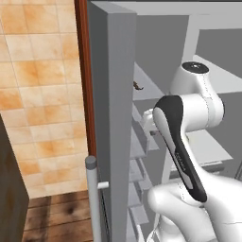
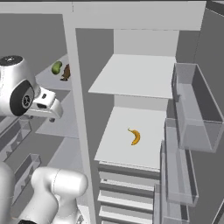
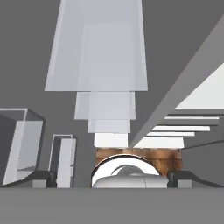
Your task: Pick up the frozen fish from the freezer, place it on any shelf in the fridge, and close the fridge and freezer doors when done.
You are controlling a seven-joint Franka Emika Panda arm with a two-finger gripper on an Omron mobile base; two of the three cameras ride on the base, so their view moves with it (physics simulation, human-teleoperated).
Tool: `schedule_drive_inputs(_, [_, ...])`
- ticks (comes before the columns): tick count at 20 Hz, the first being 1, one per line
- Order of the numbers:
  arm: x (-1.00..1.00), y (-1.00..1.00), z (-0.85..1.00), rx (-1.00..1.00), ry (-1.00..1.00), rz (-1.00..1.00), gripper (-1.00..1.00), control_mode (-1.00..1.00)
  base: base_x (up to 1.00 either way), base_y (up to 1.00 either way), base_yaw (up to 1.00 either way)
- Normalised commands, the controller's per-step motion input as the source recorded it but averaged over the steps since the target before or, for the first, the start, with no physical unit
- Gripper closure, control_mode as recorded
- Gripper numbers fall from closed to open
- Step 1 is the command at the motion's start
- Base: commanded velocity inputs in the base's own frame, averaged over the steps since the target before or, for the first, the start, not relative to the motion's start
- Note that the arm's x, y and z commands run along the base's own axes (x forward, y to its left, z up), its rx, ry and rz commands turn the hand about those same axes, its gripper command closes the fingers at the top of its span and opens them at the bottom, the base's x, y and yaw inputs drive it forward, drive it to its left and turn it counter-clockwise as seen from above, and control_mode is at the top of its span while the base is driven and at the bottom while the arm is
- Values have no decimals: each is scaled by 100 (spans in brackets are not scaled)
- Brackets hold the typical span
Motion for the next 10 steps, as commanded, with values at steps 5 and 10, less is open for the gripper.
schedule_drive_inputs(5, [21,0,98,11,-33,0,-100,-100,0,0,0])
schedule_drive_inputs(10, [62,12,86,4,-34,0,-100,-100,0,0,0])
